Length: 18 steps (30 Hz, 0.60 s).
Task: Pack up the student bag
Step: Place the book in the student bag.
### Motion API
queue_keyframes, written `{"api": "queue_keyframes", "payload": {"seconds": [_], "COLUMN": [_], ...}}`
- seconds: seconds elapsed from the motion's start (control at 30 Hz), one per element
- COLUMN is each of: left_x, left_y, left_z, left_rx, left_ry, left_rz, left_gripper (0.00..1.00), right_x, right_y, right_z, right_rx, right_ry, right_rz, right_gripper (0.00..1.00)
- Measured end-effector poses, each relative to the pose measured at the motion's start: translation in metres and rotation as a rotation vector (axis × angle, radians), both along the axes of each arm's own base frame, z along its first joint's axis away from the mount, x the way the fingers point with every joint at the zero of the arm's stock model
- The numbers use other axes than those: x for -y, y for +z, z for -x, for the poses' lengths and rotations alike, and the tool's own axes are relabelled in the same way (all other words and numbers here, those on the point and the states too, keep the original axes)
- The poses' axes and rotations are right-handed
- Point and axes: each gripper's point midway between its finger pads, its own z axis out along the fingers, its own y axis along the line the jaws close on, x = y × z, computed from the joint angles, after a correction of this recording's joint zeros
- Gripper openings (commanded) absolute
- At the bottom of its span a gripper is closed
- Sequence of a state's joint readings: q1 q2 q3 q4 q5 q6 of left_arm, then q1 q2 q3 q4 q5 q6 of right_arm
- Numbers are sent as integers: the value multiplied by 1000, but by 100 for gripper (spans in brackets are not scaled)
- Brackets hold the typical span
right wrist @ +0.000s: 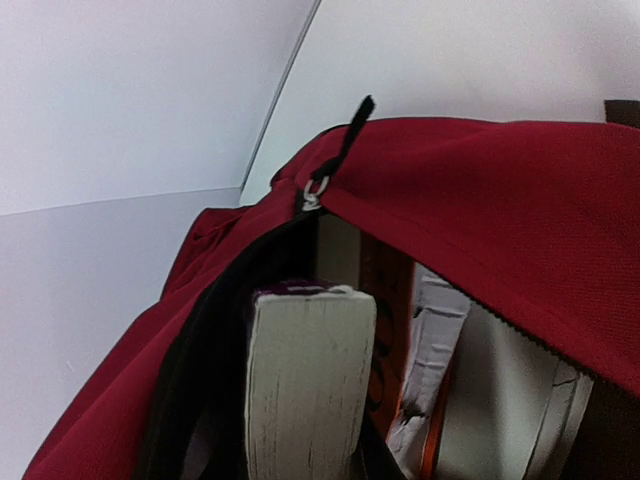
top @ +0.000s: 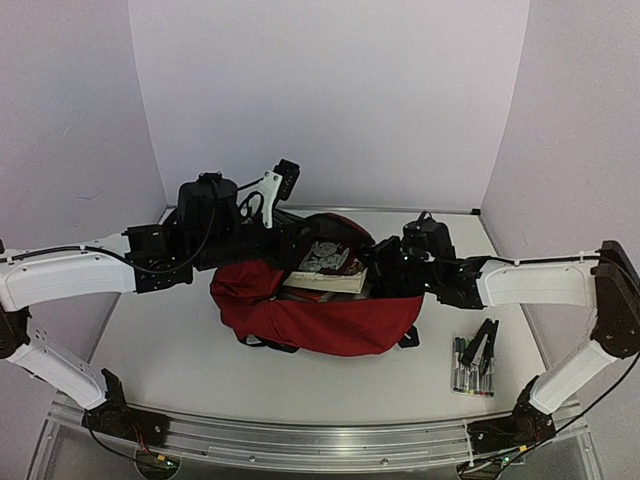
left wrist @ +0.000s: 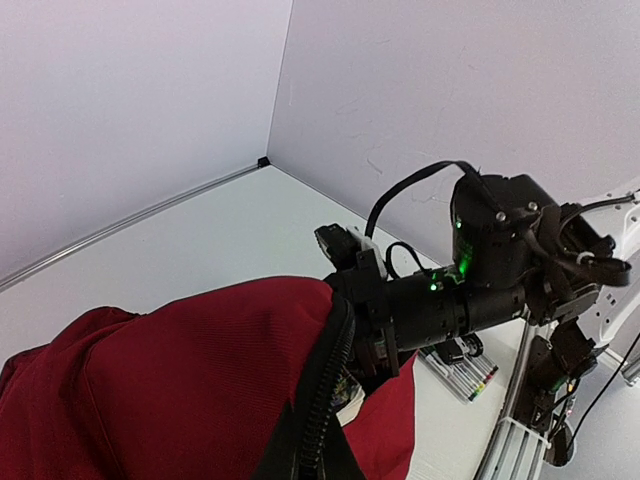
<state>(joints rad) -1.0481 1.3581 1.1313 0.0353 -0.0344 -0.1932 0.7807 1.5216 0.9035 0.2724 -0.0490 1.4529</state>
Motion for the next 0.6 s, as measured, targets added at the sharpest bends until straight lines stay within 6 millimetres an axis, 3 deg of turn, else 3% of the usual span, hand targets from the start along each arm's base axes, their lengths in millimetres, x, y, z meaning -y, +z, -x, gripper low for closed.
{"api": "queue_keyframes", "payload": {"seconds": [0.13, 0.33, 0.53, 0.6], "left_x": [2, 4, 6, 6], "left_y": [0, -1, -6, -8], "left_z": [0, -1, -4, -7], "left_rx": [-13, -26, -67, -89], "left_ry": [-3, -1, 10, 21], "left_rz": [12, 25, 43, 50], "left_gripper": [0, 0, 0, 0], "right_x": [-6, -30, -61, -65], "right_y": [-13, -5, -16, -18], "right_z": [-1, -15, -33, -36], "right_rx": [-12, 37, 61, 72], "right_ry": [-60, -130, -134, -132], "right_rz": [28, 41, 79, 89], "right_gripper": [0, 9, 28, 41]}}
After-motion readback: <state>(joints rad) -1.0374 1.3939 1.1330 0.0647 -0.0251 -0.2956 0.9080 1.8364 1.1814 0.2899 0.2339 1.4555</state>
